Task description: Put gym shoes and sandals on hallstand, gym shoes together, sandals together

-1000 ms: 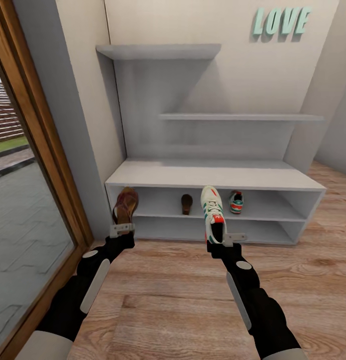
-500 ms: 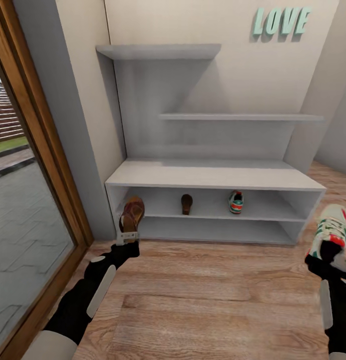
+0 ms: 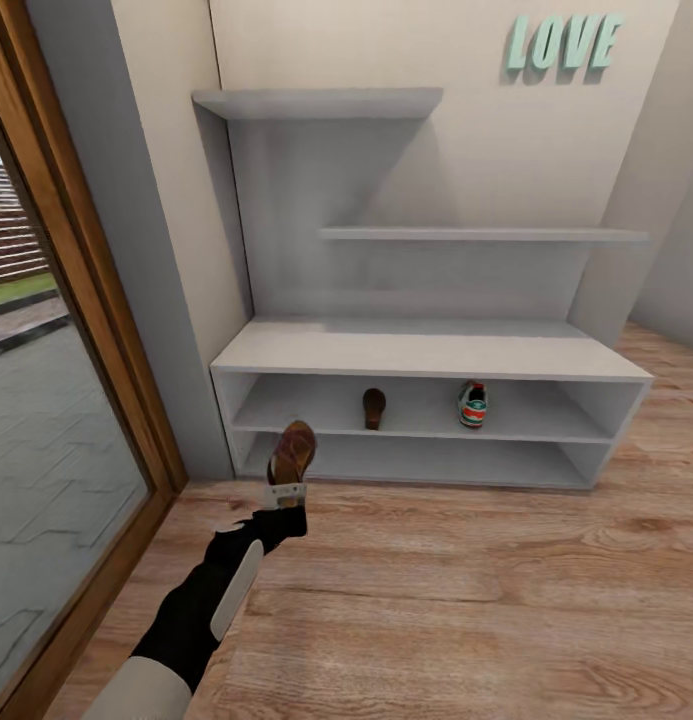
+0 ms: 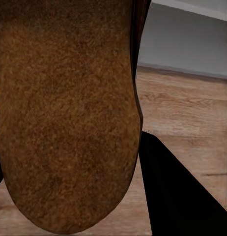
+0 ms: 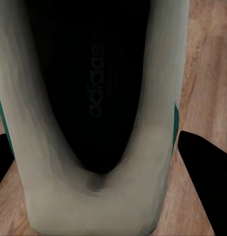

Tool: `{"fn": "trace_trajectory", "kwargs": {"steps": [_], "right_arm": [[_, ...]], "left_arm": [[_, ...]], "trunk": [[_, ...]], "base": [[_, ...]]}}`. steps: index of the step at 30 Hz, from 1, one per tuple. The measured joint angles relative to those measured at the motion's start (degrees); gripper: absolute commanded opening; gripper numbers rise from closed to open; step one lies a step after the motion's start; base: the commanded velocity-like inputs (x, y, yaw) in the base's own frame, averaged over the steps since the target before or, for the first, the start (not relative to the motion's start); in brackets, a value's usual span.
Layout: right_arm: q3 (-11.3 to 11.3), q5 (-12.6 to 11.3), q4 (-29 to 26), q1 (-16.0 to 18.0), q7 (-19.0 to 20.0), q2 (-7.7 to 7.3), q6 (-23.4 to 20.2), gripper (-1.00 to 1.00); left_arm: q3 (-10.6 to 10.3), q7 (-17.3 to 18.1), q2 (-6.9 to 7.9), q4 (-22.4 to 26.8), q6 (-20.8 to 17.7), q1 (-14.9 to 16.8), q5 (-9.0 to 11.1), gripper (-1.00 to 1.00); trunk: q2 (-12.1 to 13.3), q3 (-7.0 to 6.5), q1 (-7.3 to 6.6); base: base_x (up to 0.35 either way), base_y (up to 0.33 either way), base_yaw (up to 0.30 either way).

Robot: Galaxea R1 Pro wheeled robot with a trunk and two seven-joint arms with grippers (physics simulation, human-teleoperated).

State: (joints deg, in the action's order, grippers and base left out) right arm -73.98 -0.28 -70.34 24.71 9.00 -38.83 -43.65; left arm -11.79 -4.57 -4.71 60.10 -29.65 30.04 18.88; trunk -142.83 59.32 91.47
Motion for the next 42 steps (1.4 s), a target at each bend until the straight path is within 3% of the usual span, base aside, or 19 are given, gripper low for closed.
{"fn": "trace_trajectory", "kwargs": {"steps": [2,4,6,8,11,15,18,26,32,35,42], "right_arm": [[-0.79,0.12,0.2,0.0,0.2,-1.23,-0.52,-1.0],[-1.18,1.0,0.29,-0.01,0.27,-1.74,-0.79,-1.0],[-1.21,2.04,0.32,-0.01,0.23,-1.79,-0.86,-1.0],[-1.24,4.97,0.34,-0.01,0.07,-1.83,-0.9,-1.0],[-1.25,8.45,0.32,-0.01,0.03,-1.85,-0.93,-1.0],[-1.25,10.05,0.3,-0.01,0.03,-1.85,-0.95,-1.0],[-1.26,10.42,0.32,-0.02,0.03,-1.85,-0.95,-1.0],[-1.25,10.44,0.33,-0.02,0.03,-1.85,-0.95,-1.0],[-1.25,10.44,0.32,-0.02,0.03,-1.84,-0.95,-1.0],[-1.25,10.44,0.3,-0.01,0.03,-1.85,-0.95,-1.0],[-1.25,10.44,0.35,-0.01,0.03,-1.85,-0.95,-1.0]], "left_arm": [[-0.02,0.07,-0.29,-0.79,-4.55,1.28,0.11,-1.0],[-0.02,0.12,-0.94,-3.24,-10.6,5.1,0.18,-1.0],[-0.01,0.09,-1.17,-5.11,-11.96,7.55,-0.06,-1.0],[0.0,0.01,-1.33,-6.51,-13.03,10.71,-0.24,-1.0],[-0.06,-0.02,-1.36,-6.93,-13.5,12.01,-0.31,-1.0],[-0.08,-0.03,-1.32,-7.05,-13.64,12.37,-0.32,-1.0],[-0.13,-0.02,-1.34,-7.13,-13.62,12.43,-0.29,-1.0],[-0.93,0.12,-1.37,-7.41,-13.51,12.46,-0.24,-1.0],[-4.72,0.2,-1.38,-7.6,-13.29,12.46,0.01,-1.0],[-5.27,0.2,-1.38,-7.61,-13.19,12.46,-0.17,-1.0],[-5.36,0.21,-1.12,-7.78,-9.36,12.46,-0.37,-1.0]], "trunk": [[0.0,0.0,0.0],[0.0,-0.01,0.0],[0.0,0.0,0.0],[0.0,-0.01,0.0],[0.0,0.0,0.0],[0.0,0.0,0.0],[-0.37,0.25,0.21],[-0.48,2.7,0.42],[-0.56,4.59,0.58],[-0.6,5.54,0.65],[-0.7,7.75,0.83]], "base": [[0.0,0.0,0.0],[0.0,0.0,0.0],[0.0,0.0,0.0],[0.0,0.0,0.0],[0.0,0.0,0.0],[0.0,0.0,0.0],[0.0,0.0,0.0],[0.0,0.0,0.0],[0.0,0.0,0.0],[0.0,0.0,0.0],[0.0,0.0,0.0]]}}
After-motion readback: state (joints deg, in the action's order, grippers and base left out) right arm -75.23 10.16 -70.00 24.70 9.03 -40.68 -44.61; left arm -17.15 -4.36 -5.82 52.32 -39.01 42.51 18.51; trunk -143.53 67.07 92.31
